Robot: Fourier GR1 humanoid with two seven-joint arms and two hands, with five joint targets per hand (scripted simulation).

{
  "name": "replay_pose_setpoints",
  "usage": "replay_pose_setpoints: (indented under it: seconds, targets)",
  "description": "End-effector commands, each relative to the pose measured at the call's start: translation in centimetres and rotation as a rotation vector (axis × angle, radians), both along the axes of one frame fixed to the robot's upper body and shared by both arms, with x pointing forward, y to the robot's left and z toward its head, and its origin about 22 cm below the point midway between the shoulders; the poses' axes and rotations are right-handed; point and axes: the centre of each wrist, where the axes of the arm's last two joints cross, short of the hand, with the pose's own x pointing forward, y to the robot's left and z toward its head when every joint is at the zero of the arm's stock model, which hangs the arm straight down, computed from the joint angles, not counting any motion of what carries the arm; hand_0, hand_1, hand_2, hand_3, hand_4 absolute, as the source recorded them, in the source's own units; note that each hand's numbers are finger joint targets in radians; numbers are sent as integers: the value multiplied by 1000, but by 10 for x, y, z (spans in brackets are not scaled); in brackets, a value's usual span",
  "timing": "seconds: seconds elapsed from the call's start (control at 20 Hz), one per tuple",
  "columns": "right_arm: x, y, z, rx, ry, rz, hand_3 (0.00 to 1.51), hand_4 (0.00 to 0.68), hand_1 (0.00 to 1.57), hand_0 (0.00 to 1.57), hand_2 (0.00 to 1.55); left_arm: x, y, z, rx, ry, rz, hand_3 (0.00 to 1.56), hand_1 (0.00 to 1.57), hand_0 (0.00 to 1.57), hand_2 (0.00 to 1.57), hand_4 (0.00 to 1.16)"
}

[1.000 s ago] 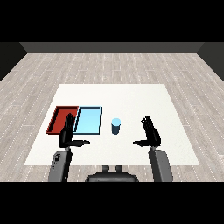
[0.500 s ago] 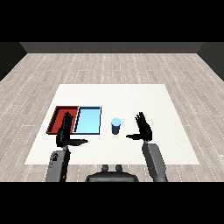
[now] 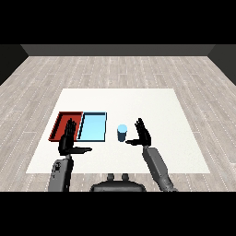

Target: Pick the blue can and put it in the blue box

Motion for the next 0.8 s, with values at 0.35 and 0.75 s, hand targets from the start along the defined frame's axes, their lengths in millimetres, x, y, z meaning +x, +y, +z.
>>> replay_pose_setpoints:
  seconds: [0.35, 0.75]
  targets:
    - [18, 25, 7, -47, 9, 43, 0, 0, 0, 0, 0, -5, -18, -1, -14, -5, -1, 0, 0, 0, 0, 0]
    - [29, 55, -15, -77, 34, 45, 0, 0, 0, 0, 0, 12, -1, -4, -9, -2, -11, 0, 0, 0, 0, 0]
